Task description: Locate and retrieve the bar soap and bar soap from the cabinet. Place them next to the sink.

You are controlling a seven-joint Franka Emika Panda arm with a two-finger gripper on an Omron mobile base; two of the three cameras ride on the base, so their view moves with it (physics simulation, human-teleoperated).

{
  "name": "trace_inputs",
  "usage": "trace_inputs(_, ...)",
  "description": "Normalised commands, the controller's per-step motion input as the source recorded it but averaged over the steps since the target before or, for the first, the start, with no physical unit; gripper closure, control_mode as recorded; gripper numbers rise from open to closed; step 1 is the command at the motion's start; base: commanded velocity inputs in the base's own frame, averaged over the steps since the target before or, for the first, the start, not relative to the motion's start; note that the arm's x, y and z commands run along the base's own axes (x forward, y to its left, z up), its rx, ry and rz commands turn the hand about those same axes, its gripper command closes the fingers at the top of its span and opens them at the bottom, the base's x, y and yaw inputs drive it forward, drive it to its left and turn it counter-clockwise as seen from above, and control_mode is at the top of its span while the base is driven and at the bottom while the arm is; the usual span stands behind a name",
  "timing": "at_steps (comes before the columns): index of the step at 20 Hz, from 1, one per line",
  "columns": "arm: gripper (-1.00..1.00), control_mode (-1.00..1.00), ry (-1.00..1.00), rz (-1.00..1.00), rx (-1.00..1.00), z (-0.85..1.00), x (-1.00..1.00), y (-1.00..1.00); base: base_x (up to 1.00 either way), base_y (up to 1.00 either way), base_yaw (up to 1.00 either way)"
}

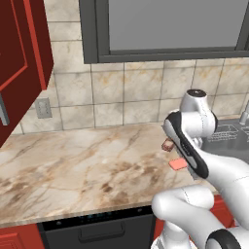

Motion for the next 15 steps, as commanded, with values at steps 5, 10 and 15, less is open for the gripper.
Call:
trace_inputs(5, -1.00, -1.00, 0.04, 0.32, -0.10, 0.17, -0.01, 0.15, 0.00, 0.00, 0.00)
trace_inputs(10, -1.00, -1.00, 0.08, 0.47, -0.08, 0.03, -0.03, 0.08, 0.00, 0.00, 0.00)
trace_inputs(15, -1.00, -1.00, 0.04, 0.48, -0.06, 0.00, -0.08, 0.11, 0.00, 0.00, 0.00)
